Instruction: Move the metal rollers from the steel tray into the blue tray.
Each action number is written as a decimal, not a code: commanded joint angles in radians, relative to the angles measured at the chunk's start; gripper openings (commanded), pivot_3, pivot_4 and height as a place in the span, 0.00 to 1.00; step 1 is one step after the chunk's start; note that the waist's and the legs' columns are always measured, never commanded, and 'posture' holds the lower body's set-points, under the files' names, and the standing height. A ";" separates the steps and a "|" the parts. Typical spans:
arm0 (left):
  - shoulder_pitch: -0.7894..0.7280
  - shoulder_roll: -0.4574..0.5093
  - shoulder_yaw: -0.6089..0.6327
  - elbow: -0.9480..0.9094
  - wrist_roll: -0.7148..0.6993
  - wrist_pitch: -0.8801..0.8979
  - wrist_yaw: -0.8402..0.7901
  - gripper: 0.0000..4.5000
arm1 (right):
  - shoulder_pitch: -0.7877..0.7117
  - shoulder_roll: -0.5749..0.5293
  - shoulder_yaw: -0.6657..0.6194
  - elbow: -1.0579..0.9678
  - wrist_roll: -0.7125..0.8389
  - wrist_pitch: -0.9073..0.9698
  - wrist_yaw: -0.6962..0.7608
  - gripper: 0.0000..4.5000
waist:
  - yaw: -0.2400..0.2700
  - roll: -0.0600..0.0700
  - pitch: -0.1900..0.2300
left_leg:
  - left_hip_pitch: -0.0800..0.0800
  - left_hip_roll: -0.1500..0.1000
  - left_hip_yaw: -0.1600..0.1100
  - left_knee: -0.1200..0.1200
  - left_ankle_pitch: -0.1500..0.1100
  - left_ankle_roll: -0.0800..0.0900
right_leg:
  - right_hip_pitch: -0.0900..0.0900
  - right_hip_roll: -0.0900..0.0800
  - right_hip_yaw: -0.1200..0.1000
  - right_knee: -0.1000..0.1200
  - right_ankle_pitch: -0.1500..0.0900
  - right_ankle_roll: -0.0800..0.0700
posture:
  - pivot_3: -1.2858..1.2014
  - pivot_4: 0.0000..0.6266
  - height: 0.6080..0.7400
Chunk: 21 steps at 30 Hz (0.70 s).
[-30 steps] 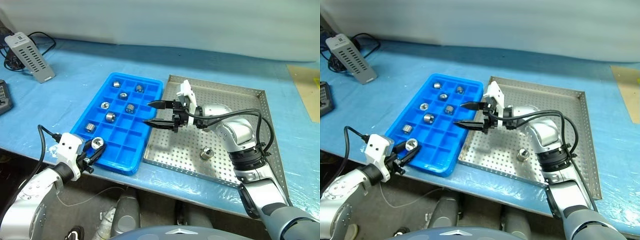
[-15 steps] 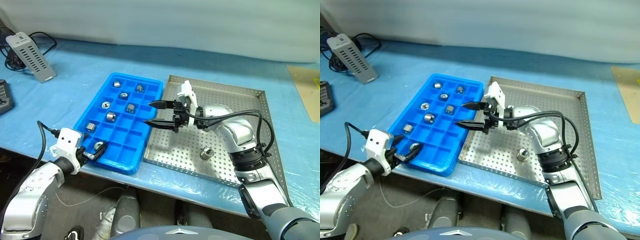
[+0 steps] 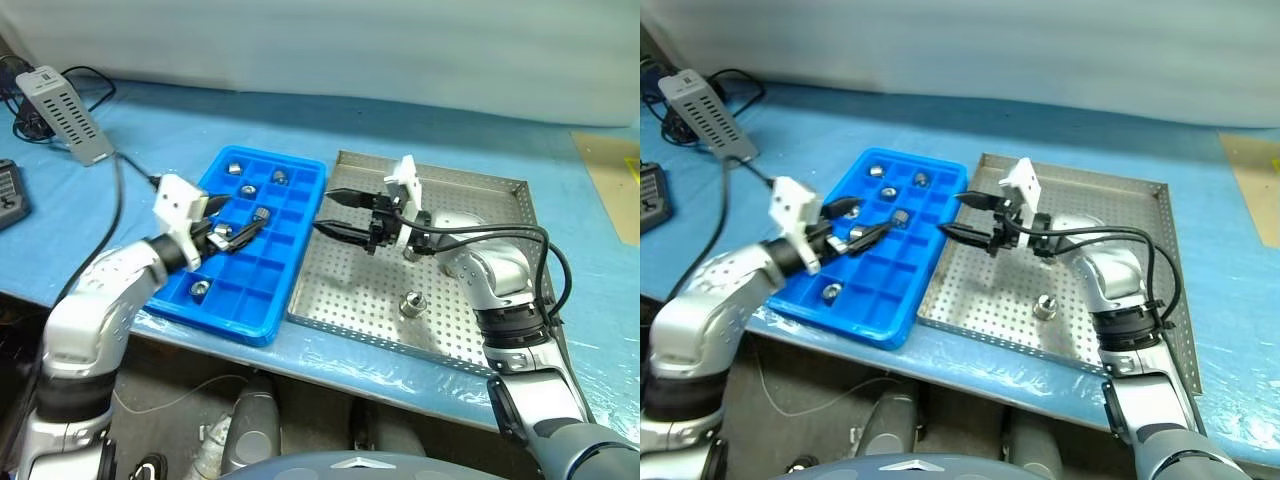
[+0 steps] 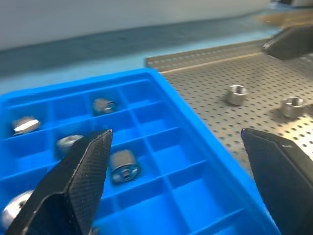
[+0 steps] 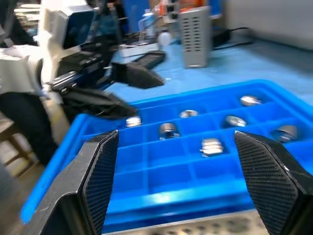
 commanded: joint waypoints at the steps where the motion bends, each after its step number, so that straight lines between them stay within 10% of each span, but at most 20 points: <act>1: -0.140 -0.053 -0.148 0.156 0.074 -0.074 -0.071 0.99 | 0.032 -0.015 -0.070 0.000 -0.030 -0.061 -0.077 0.87 | -0.002 0.000 0.000 | 0.000 -0.001 0.000 0.000 0.000 0.000 | 0.000 0.000 0.000 0.000 0.000 0.000 | 0.53 0.24 1.00; 8: -0.375 -0.233 -0.327 0.543 0.188 -0.267 -0.223 0.99 | 0.154 -0.042 -0.144 -0.123 -0.031 -0.049 -0.196 0.87 | -0.042 0.000 0.000 | -0.001 -0.004 0.001 0.002 -0.001 0.002 | 0.000 0.000 0.001 -0.001 0.002 0.004 | 0.45 0.24 1.00; 21: -0.778 -0.457 -0.269 1.433 0.430 -0.644 0.053 0.99 | 0.318 -0.025 -0.169 -0.292 -0.019 -0.030 -0.338 0.87 | -0.112 0.000 0.000 | -0.002 -0.006 0.000 0.009 -0.004 0.008 | 0.003 -0.001 0.002 -0.002 0.003 0.005 | 0.41 0.24 1.00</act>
